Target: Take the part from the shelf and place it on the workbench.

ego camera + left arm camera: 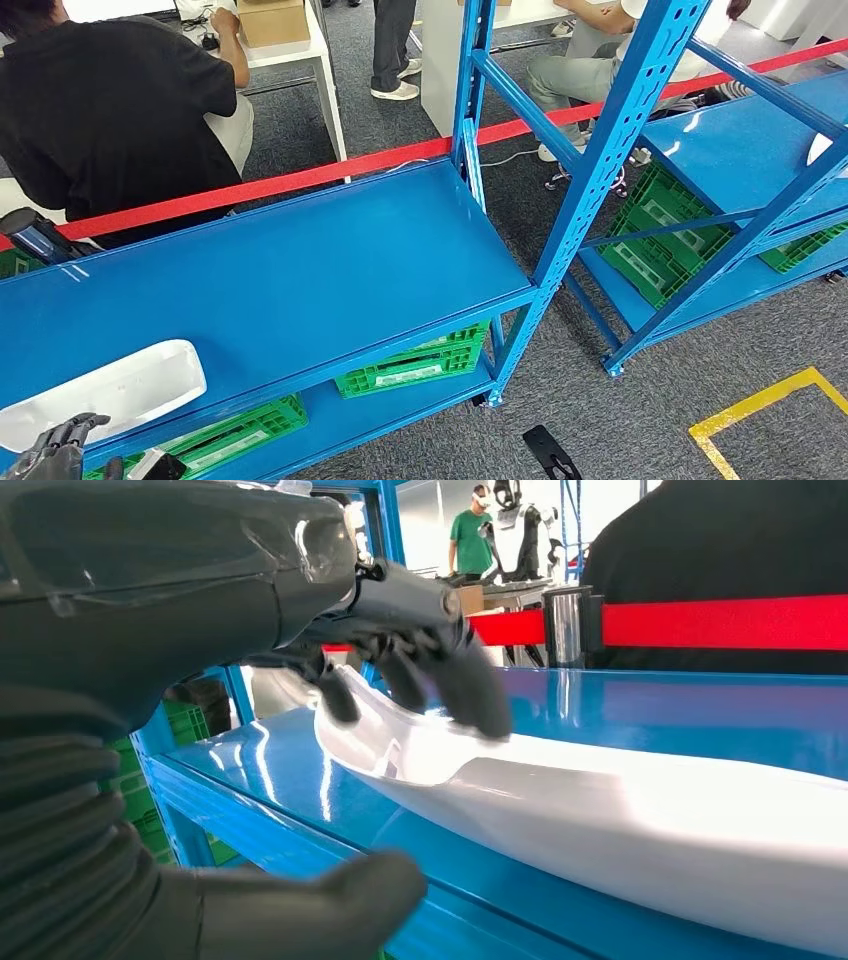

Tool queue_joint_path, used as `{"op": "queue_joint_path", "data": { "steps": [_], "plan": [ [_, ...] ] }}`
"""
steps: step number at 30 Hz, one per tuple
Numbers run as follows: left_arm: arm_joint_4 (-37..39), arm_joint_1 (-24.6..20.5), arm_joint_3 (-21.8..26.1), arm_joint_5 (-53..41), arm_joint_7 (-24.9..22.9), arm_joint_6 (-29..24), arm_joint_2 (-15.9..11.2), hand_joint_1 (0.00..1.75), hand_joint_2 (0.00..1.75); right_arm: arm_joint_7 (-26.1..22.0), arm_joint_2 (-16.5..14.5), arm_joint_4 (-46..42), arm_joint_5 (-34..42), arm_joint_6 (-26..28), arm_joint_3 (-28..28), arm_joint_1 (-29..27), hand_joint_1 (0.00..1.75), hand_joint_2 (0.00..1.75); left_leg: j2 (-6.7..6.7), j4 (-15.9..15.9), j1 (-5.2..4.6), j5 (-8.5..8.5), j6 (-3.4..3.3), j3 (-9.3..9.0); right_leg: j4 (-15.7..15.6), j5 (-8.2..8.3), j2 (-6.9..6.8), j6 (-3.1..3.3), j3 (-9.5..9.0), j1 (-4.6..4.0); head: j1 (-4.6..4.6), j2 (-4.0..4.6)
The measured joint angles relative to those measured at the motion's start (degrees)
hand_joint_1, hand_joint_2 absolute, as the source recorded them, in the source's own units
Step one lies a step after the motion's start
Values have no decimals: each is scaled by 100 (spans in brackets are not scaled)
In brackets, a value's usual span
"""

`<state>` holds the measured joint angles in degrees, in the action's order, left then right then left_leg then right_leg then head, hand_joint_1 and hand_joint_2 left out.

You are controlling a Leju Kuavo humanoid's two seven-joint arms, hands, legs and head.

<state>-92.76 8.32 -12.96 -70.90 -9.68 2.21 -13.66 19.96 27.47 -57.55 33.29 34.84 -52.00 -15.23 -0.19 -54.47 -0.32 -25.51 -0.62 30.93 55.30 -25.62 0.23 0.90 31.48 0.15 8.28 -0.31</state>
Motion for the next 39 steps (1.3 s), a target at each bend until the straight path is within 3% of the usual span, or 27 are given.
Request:
{"op": "queue_joint_path", "data": {
  "steps": [15,20,34,35,37,38,39],
  "plan": [
    [0,0,-13,0,6,0,-18,150,175,-1,25,0,1,0,-68,31,0,175,0,0,0,0,0,0,0,0,0,0,0,0,2,0],
    [0,0,-14,9,15,7,-21,175,175,-11,33,0,13,0,-78,34,0,175,0,0,0,0,0,0,0,0,0,0,0,0,2,0],
    [64,-37,-49,415,237,96,-98,175,175,-199,48,27,198,15,-238,162,0,175,-1,0,0,0,0,0,0,0,0,0,2,0,1,0],
    [66,-36,-57,433,249,86,-108,144,175,-216,50,33,217,15,-259,172,0,175,-1,0,0,0,0,0,0,0,1,0,2,0,1,0],
    [66,-32,-74,452,258,39,-123,57,175,-250,50,46,264,15,-309,197,0,175,-1,0,0,0,0,1,0,0,0,0,3,0,1,0],
    [66,-31,-82,442,257,-5,-130,13,131,-272,50,56,296,15,-340,213,0,175,-1,0,0,0,0,1,0,0,0,0,3,0,1,0],
    [66,-30,-89,421,257,-59,-135,0,87,-296,50,68,328,15,-372,231,0,175,-1,0,0,0,0,1,0,0,0,0,3,0,2,0]
  ]
}}
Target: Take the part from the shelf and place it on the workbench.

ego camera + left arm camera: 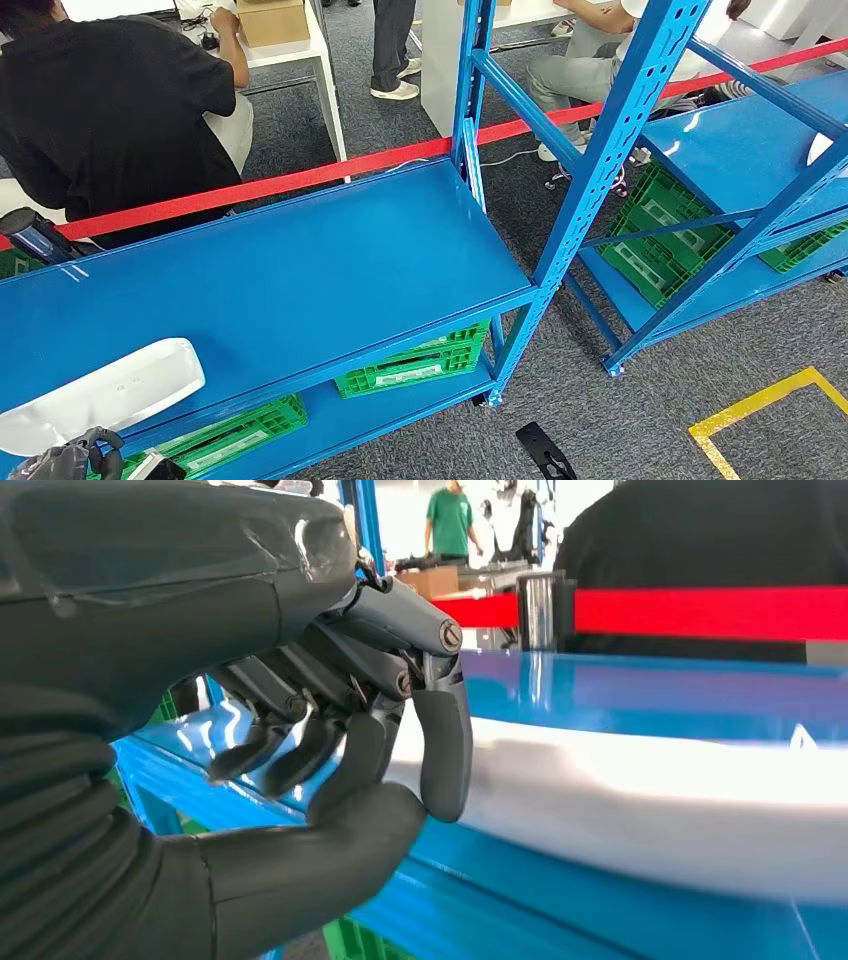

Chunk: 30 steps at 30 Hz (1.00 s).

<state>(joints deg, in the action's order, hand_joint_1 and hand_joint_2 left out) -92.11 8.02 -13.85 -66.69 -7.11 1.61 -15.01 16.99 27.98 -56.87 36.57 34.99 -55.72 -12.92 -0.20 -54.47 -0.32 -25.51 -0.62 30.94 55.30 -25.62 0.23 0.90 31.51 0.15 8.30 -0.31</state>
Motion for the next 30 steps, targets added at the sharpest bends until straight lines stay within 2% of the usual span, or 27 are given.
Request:
{"op": "queue_joint_path", "data": {
  "steps": [2,21,30],
  "plan": [
    [0,0,-10,-67,-2,-88,-5,0,0,-43,0,32,60,0,-66,38,0,175,0,0,0,0,0,0,0,0,0,0,0,0,0,0],
    [-67,-2,-137,-100,59,-112,-25,0,0,-196,0,271,290,-2,-393,210,0,175,0,0,0,0,0,1,0,0,0,0,1,0,1,0],
    [-127,-3,-166,81,276,-349,-78,0,0,-206,0,288,306,-2,-458,225,0,175,0,0,0,0,0,1,0,0,0,0,0,0,1,0]
  ]
}}
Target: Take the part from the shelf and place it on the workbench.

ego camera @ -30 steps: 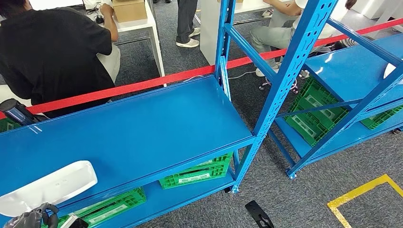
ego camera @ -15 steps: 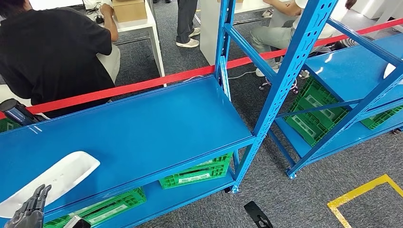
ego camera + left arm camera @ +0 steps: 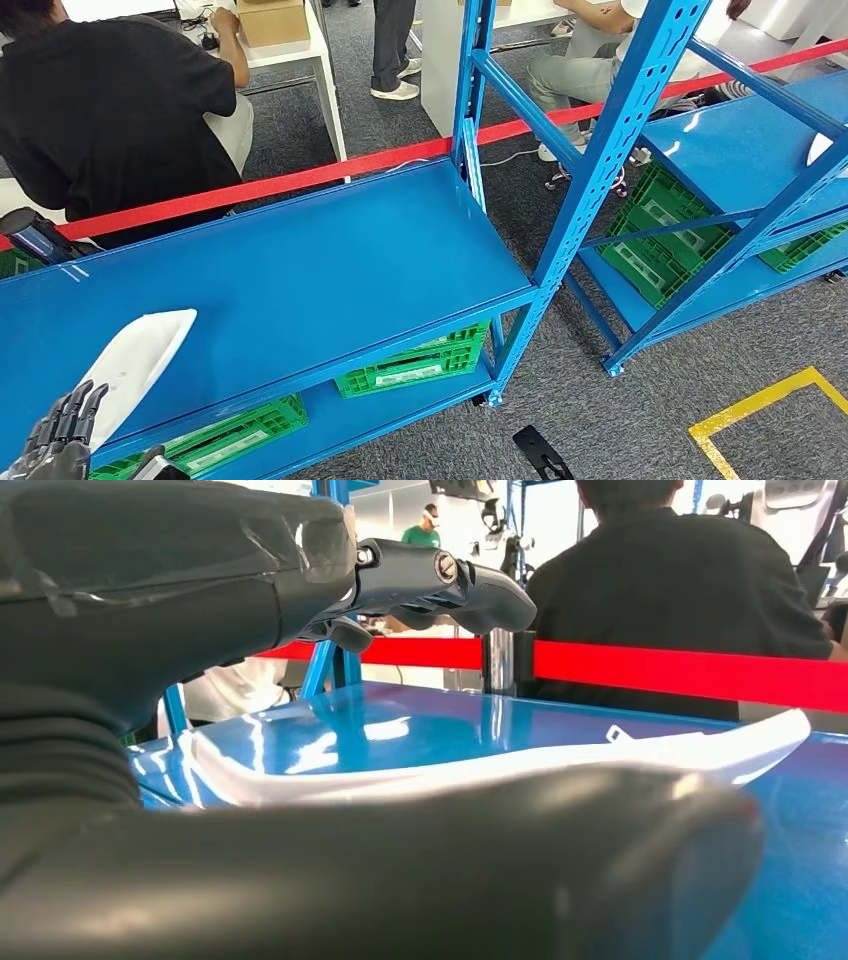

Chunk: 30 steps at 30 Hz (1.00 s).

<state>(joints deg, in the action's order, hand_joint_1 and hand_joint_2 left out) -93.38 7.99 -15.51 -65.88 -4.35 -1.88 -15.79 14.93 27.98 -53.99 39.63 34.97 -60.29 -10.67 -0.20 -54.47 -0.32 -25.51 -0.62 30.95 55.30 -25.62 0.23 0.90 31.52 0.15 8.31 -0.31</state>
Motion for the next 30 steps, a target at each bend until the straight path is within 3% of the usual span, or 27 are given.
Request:
{"op": "queue_joint_path", "data": {
  "steps": [30],
  "plan": [
    [-19,0,-5,5,13,-2,-25,0,0,-1,0,24,0,0,-68,16,0,175,0,0,0,0,0,1,0,0,0,0,0,0,0,0]
  ]
}}
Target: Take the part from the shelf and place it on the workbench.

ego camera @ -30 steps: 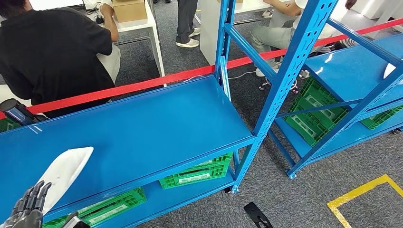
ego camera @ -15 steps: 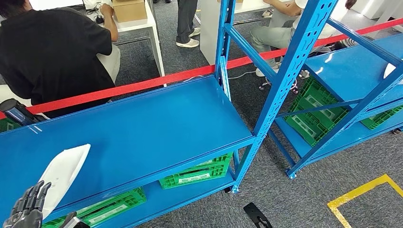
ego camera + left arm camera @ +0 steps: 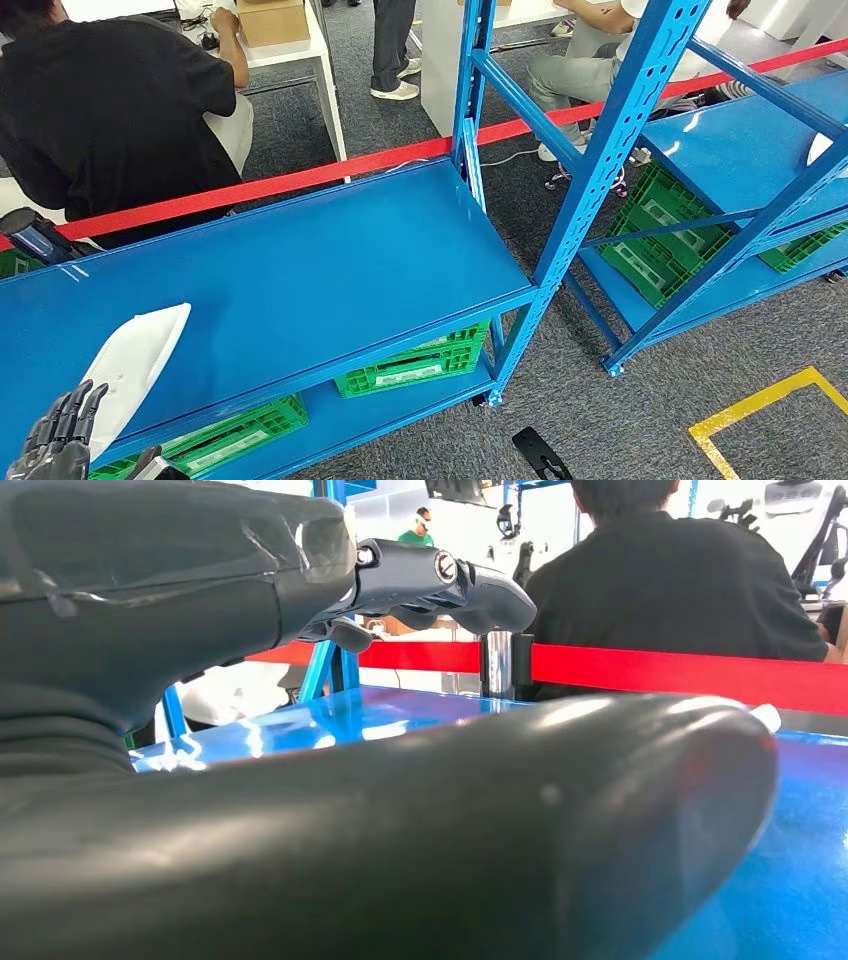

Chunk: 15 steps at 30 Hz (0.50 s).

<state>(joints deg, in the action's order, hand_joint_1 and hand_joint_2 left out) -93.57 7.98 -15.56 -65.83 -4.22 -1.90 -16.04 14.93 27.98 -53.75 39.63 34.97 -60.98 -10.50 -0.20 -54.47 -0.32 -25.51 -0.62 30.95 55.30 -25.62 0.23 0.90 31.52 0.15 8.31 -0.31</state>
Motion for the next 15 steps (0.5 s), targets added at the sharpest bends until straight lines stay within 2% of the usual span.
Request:
{"op": "queue_joint_path", "data": {
  "steps": [10,13,15],
  "plan": [
    [26,-48,-3,-189,-116,10,22,0,0,0,0,1,-26,-1,-9,5,0,175,1,-1,0,1,-1,0,0,0,-1,0,4,0,-1,0],
    [418,-478,-9,-1136,-500,-10,265,0,0,0,-6,11,-112,-9,-63,76,0,175,23,-2,-2,13,-14,12,-1,2,-24,-2,8,2,-1,0],
    [779,-801,-11,-1494,-582,-64,474,0,0,0,-20,23,-137,-13,-99,160,0,175,29,-2,-3,19,-18,14,0,8,-31,-6,6,4,0,0]
  ]
}}
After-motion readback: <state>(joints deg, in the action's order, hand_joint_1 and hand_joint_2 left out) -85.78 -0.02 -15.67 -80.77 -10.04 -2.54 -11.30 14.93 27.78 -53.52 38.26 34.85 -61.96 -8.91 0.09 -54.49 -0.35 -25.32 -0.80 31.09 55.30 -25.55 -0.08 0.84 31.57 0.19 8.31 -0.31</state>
